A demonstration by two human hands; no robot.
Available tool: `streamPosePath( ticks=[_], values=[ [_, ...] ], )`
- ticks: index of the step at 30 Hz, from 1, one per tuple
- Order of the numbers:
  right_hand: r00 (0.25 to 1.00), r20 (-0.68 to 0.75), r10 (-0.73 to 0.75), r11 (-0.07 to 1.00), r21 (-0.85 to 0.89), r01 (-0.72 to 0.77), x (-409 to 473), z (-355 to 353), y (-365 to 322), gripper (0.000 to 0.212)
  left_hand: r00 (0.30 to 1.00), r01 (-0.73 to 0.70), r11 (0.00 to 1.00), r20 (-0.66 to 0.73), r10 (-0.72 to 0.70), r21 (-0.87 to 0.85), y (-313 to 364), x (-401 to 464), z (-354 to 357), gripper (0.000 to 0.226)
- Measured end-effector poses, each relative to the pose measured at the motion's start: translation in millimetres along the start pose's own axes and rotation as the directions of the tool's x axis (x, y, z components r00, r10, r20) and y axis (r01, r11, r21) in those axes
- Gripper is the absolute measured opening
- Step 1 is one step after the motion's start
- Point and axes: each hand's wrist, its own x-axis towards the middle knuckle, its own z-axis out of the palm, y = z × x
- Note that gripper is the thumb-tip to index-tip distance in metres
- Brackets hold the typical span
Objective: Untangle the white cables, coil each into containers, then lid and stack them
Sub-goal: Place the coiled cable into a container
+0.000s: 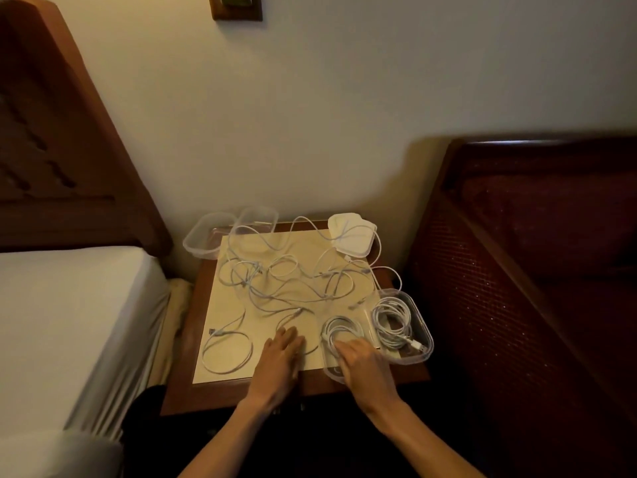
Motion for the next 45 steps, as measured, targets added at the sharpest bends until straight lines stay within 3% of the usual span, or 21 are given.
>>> streamPosePath(
  ticks=[6, 10, 13, 16, 21, 25, 29, 31, 34, 36, 38, 45],
  values=[
    [1.000, 0.026, -0.004, 1.000, -0.026, 0.005, 3, -6, -7, 0.019, 1.000, 0.016, 0.999, -0.012, -0.017, -0.048, 4, -4, 2, 0.038],
    [1.000, 0.011, 0.023, 1.000, -0.012, -0.023, 11, -4, -7, 0.039, 1.000, 0.009, 0.997, -0.008, -0.010, -0.072, 2, -4, 3, 0.039],
    [0.974, 0.224, 0.016, 1.000, 0.014, -0.019, 17, 2, -7, 0.055, 1.000, 0.009, 0.997, -0.012, -0.010, -0.079, 2, -6, 4, 0.039],
    [0.891, 0.450, 0.057, 0.998, -0.013, -0.057, 21, -4, -8, 0.061, 1.000, 0.009, 0.996, -0.020, -0.011, -0.087, 3, -7, 4, 0.040],
    [0.836, 0.544, 0.076, 0.995, -0.098, -0.026, 27, -5, -5, 0.065, 1.000, 0.021, 0.995, -0.019, -0.023, -0.101, 5, -8, 4, 0.041],
    [0.820, 0.567, 0.083, 0.996, -0.065, -0.055, 29, -3, -2, 0.067, 1.000, 0.015, 0.994, -0.012, -0.016, -0.111, 7, -8, 0, 0.040],
    [0.888, 0.453, 0.080, 0.996, 0.002, -0.091, 30, -11, -5, 0.068, 1.000, -0.015, 0.998, -0.023, 0.014, -0.054, 8, -5, -6, 0.032],
    [0.963, 0.262, 0.058, 0.996, 0.047, -0.073, 37, -20, -8, 0.066, 0.999, -0.008, 1.000, -0.035, 0.008, -0.004, 11, 1, -15, 0.032],
    [0.998, 0.020, 0.059, 0.990, 0.125, -0.061, 64, -31, -10, 0.039, 0.982, 0.043, 0.999, -0.186, -0.047, -0.023, 19, 18, -34, 0.033],
    [0.995, -0.010, 0.098, 0.981, 0.167, -0.095, 91, -39, -11, 0.028, 0.954, 0.047, 0.998, -0.295, -0.055, -0.035, 28, 33, -47, 0.024],
    [0.987, -0.022, 0.161, 0.959, 0.239, -0.151, 121, -43, -8, 0.023, 0.946, 0.032, 0.997, -0.320, -0.054, -0.075, 34, 52, -59, 0.017],
    [0.963, 0.026, 0.268, 0.924, 0.275, -0.265, 222, -42, 24, 0.024, 0.991, -0.061, 0.996, -0.125, 0.053, -0.063, 29, 116, -74, 0.029]
  ],
)
